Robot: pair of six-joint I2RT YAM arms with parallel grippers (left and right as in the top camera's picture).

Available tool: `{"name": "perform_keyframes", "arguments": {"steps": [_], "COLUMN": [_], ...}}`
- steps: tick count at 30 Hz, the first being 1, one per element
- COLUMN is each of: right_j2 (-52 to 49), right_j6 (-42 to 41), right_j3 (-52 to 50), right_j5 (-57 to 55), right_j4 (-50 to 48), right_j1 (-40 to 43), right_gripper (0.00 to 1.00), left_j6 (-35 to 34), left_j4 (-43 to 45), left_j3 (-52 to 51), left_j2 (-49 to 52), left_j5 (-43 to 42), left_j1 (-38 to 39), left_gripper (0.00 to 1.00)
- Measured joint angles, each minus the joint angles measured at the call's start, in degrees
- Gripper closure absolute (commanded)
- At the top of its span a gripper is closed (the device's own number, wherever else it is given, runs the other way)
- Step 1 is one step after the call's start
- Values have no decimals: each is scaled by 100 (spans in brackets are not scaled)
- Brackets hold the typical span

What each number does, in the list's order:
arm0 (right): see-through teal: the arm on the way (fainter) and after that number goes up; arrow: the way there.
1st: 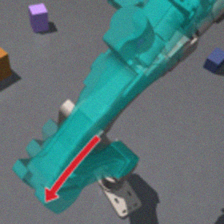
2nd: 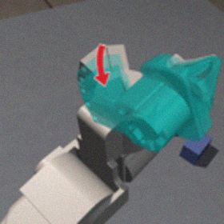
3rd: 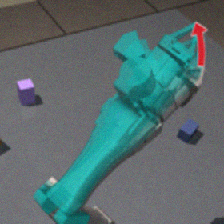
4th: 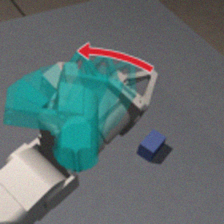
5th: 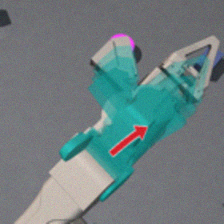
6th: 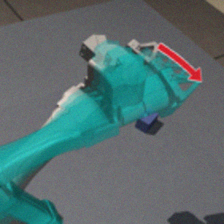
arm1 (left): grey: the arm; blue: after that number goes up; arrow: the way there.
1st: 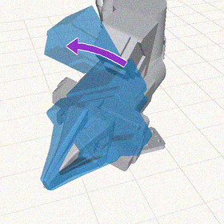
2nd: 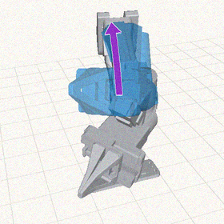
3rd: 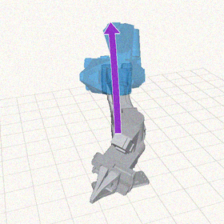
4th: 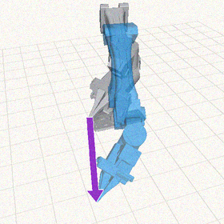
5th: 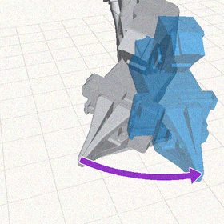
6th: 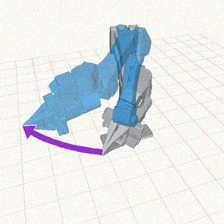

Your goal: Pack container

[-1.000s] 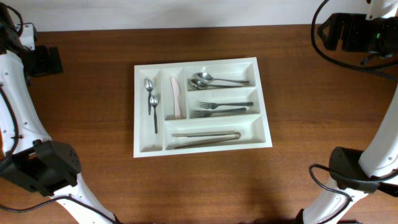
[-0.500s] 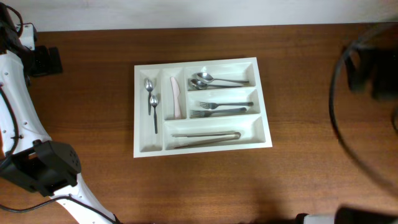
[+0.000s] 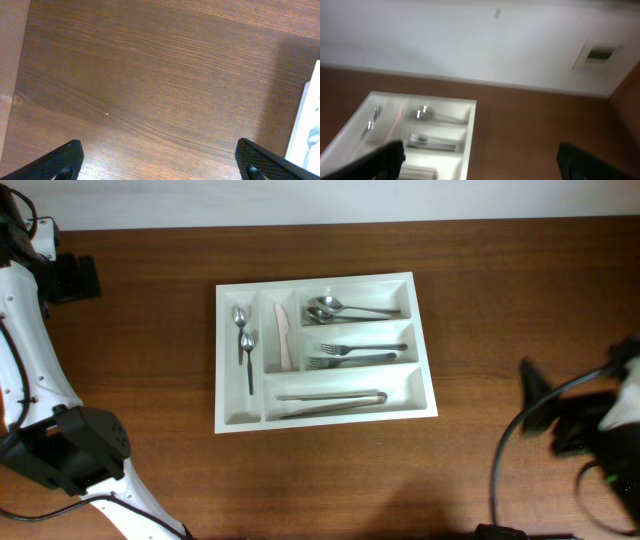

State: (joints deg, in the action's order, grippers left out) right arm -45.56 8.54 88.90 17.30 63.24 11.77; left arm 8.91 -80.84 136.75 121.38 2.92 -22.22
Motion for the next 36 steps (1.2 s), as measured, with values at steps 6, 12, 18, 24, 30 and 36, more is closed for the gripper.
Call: {"name": "perform_keyframes", "arguments": {"steps": [6, 12, 18, 24, 30, 36], "right_j2": [1838, 3200, 3716, 3842, 3891, 3965], "right_j6": [0, -2, -2, 0, -2, -4], "right_j3": [-2940, -5294, -6467, -7031, -7510, -7726], "right_j5": [339, 520, 533, 509, 422, 345], "right_j4": [-1528, -2267, -2747, -3064, -3292, -3351], "right_j1": [-2, -284, -826, -942, -942, -942], "right_gripper": [1, 1, 1, 1, 1, 1], "left_j6": [0, -2, -2, 0, -2, 0], "left_j4": [2, 0, 2, 2, 2, 2], "left_j3": [0, 0, 0, 0, 0, 0], "left_j2": [0, 0, 0, 0, 0, 0], "left_j5": [0, -13, -11, -13, -13, -13], "left_j1": [0, 0, 0, 0, 0, 0], "left_gripper": [1, 1, 1, 1, 1, 1]}}
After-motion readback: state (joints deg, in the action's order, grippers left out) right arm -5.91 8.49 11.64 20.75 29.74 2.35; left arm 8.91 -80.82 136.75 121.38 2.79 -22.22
